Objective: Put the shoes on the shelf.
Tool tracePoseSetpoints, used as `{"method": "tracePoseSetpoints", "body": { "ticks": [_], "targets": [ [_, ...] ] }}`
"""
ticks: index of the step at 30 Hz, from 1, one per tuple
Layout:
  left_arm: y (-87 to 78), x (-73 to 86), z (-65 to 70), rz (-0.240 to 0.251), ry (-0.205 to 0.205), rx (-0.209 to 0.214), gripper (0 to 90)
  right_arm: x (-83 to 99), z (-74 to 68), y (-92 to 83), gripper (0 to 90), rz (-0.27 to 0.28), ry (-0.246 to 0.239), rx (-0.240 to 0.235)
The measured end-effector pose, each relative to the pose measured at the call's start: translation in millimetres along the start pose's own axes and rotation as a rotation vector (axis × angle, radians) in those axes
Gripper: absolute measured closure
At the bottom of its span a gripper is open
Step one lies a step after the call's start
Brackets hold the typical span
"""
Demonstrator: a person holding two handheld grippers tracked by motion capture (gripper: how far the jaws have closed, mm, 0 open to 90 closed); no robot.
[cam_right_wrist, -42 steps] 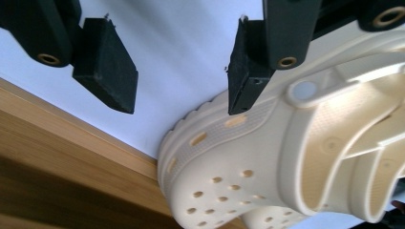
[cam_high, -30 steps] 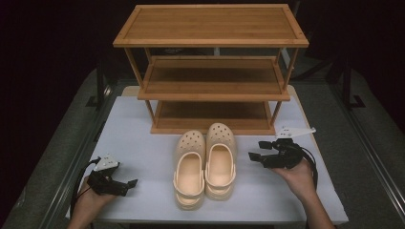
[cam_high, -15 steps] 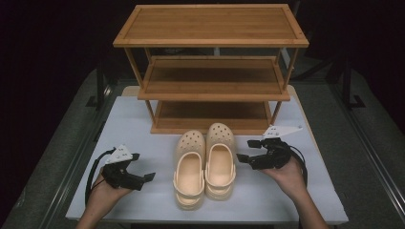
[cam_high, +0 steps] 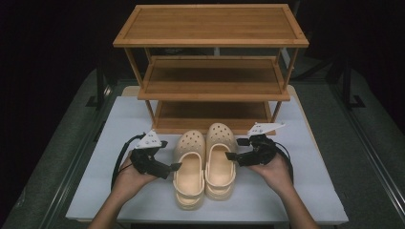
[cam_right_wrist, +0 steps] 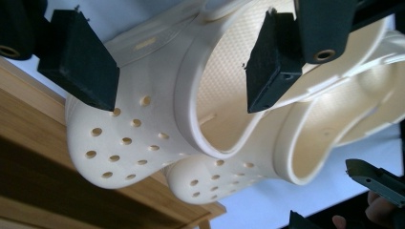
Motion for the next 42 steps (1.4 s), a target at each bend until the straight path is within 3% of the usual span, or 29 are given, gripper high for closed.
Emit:
{"method": "tracePoseSetpoints", "body": {
  "ticks": [4, 7, 10, 18, 23, 28, 35, 42],
  "targets": [
    [10.7, 0.6, -1.7, 0.010, -0.004, 0.010, 14.2, 2.2, 0.1, 8.2, 26.2, -0.012, -0.003, 0.005],
    [14.5, 4.2, -0.8, -0.014, -0.003, 0.017, 14.9, 4.4, -0.9, 12.0, 26.7, -0.019, -0.013, 0.011],
    [16.4, 6.7, -1.0, -0.013, -0.003, 0.026, 21.6, 6.6, -1.4, 14.0, 27.2, -0.025, -0.022, 0.014],
    [24.1, 8.7, 0.6, -0.045, 0.003, 0.016, 33.7, 12.1, 0.9, 19.2, 33.7, -0.040, -0.025, 0.025],
    [25.5, 9.9, 1.3, -0.034, -0.001, -0.001, 35.6, 13.8, 1.2, 22.3, 36.0, -0.050, -0.022, 0.032],
    [22.9, 10.2, 1.1, -0.033, 0.000, -0.005, 39.5, 13.9, 2.4, 19.3, 43.4, -0.049, -0.018, 0.025],
    [15.9, 9.1, 1.4, -0.025, 0.011, -0.025, 55.7, 13.8, 4.0, 15.0, 51.1, -0.044, -0.020, 0.034],
    [6.3, 9.0, -3.5, -0.008, -0.018, -0.063, 70.1, 15.3, 9.4, 5.5, 66.1, -0.010, -0.031, 0.061]
  ]
}}
Point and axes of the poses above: each handheld gripper's, and its own axes: y roughly forward along the jaws, x roughly out of its underside, z roughly to its right, the point moved 3 cm from there along y, roughly forward along the jaws, and after that the axes turned 12 degrees about x, right-handed, at the moved point
